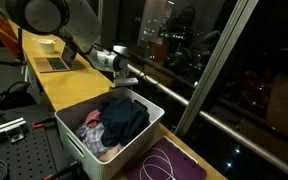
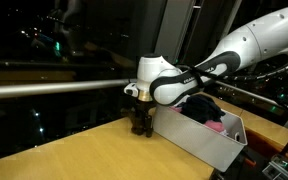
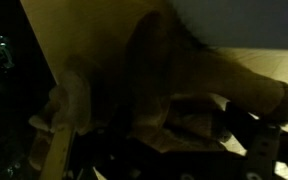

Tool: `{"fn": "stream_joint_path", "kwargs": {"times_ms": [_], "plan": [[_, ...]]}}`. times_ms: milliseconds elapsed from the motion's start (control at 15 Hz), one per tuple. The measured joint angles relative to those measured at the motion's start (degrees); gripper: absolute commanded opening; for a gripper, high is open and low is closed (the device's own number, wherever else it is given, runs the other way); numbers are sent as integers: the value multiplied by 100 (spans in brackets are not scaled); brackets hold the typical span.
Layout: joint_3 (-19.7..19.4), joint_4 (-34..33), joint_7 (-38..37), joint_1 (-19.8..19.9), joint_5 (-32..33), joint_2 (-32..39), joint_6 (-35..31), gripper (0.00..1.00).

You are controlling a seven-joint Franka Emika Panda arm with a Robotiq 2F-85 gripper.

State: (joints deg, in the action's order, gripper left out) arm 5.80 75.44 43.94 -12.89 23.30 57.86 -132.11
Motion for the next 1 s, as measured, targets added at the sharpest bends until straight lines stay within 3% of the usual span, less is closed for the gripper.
{"fn": "stream_joint_path", "kwargs": {"times_ms": [600, 1000], "plan": [[80, -121, -39, -178, -12, -32, 92, 1], [203, 653, -474, -341, -21, -800, 85, 0]]}}
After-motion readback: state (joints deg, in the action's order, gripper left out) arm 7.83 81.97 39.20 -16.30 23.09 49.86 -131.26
